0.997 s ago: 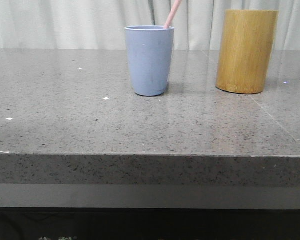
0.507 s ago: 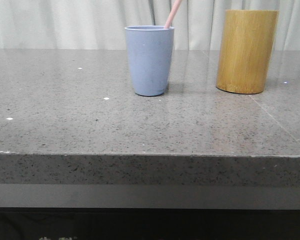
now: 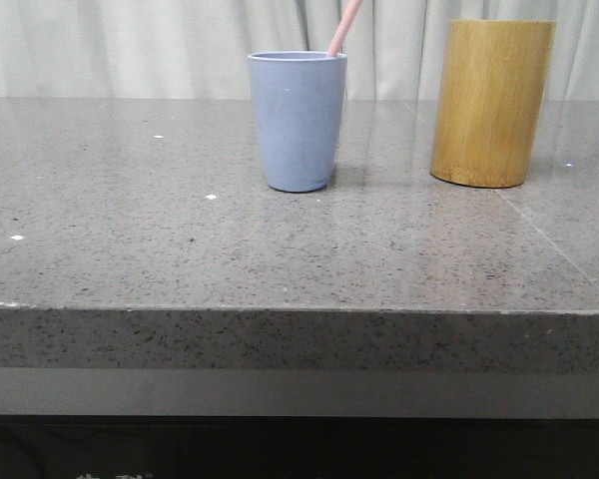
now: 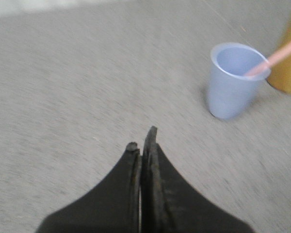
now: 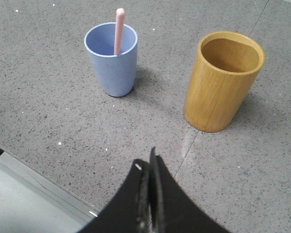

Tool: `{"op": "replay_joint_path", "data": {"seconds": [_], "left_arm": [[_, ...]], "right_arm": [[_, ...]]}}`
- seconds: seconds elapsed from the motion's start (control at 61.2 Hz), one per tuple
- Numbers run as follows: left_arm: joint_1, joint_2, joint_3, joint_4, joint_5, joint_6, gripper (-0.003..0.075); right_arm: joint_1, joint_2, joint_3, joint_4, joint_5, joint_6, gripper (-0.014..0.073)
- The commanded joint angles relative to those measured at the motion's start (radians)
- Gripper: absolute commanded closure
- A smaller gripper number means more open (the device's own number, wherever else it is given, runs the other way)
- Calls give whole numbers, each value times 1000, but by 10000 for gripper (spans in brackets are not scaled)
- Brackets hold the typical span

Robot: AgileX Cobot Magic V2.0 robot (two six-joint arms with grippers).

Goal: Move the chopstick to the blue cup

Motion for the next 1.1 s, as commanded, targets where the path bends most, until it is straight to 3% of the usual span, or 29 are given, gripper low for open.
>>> {"op": "replay_joint_path", "data": {"seconds": [0.0, 0.229, 0.409, 0.687, 1.079], "left_arm": [[92, -161, 144, 2, -266, -2, 739], [246, -512, 569, 2, -559, -2, 739], [294, -668, 769, -48, -587, -2, 739], [294, -731, 892, -59, -726, -2, 739], [294, -752, 890, -62, -717, -2, 739]], "right_arm": [[-4, -5, -21, 6, -60, -1, 660], [-4, -5, -21, 8, -60, -1, 660], [-4, -5, -21, 8, -60, -1, 660], [-4, -5, -21, 8, -60, -1, 660], [-4, -5, -21, 8, -60, -1, 660]]}}
